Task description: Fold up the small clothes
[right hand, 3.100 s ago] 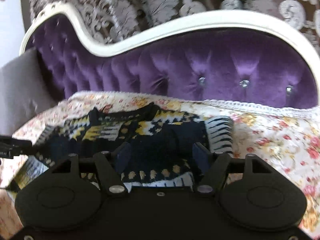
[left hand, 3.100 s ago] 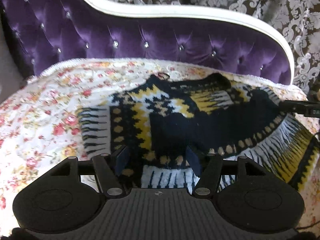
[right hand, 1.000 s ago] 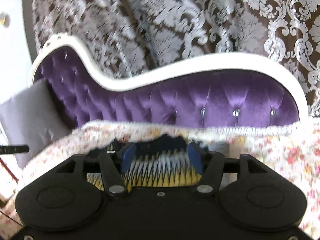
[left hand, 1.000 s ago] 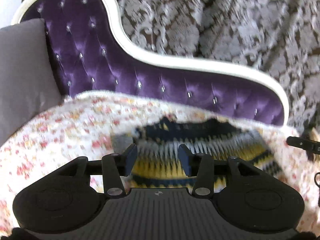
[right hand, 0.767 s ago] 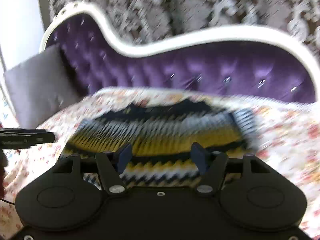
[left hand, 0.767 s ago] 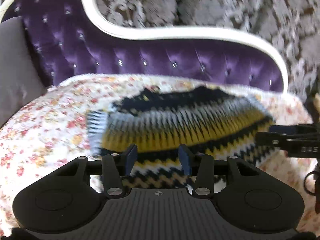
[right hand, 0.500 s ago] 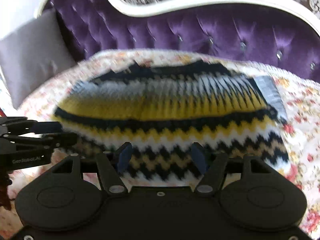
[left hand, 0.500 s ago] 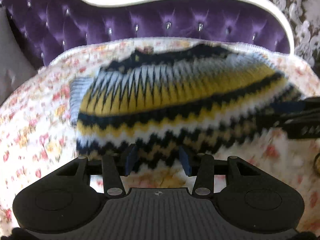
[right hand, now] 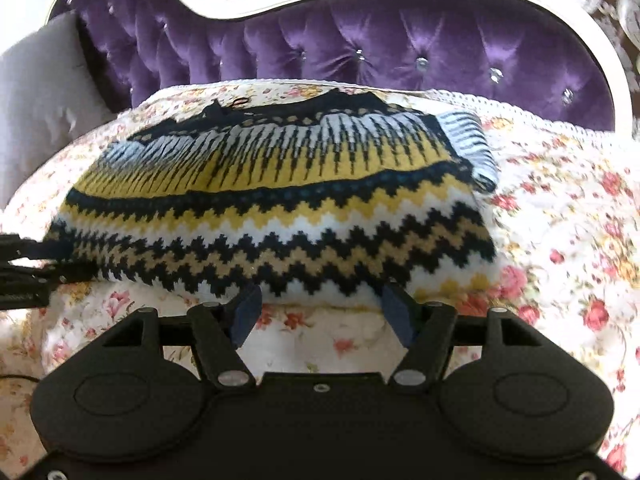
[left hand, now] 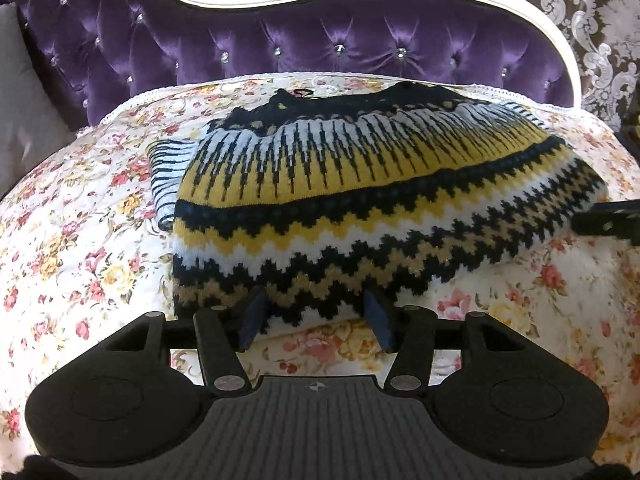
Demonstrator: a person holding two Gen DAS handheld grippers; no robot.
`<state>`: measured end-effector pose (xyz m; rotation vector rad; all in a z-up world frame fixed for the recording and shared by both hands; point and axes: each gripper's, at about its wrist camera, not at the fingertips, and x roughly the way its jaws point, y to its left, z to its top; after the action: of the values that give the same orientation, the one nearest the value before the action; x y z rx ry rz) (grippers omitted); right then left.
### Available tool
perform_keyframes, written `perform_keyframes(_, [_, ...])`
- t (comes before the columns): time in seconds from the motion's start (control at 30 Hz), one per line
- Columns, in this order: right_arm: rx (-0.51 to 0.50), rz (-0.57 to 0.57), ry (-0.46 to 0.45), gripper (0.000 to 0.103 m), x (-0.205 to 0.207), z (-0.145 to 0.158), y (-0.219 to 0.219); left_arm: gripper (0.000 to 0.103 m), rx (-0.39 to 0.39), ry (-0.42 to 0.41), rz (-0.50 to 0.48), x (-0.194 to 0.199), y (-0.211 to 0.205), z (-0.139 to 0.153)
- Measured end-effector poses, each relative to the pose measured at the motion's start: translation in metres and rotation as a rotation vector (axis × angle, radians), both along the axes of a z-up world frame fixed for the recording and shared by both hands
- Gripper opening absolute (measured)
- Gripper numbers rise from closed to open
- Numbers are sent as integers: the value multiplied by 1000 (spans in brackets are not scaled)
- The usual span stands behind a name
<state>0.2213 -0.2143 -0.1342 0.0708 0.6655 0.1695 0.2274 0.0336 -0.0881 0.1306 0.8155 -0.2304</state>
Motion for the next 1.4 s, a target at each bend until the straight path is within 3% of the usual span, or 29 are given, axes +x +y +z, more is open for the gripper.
perform_keyframes(0.1, [95, -50, -49, 79, -11, 6, -22, 55, -13, 8, 12, 2, 0, 0])
perform_keyframes(0.17, [181, -109, -60, 94, -16, 7, -43, 55, -18, 11, 16, 2, 0, 0])
perform_keyframes(0.33, [366, -225, -3, 96, -18, -7, -91, 55, -30, 15, 22, 3, 1, -1])
perform_keyframes(0.47, [439, -194, -27, 103, -16, -11, -99, 56, -35, 16, 24, 3, 1, -1])
perform_keyframes(0.77, [555, -137, -72, 103, 19, -16, -106, 56, -42, 12, 26, 2, 1, -1])
perform_keyframes(1.4, [504, -22, -112, 103, 87, -13, -99, 57, -66, 16, 33, 2, 2, 1])
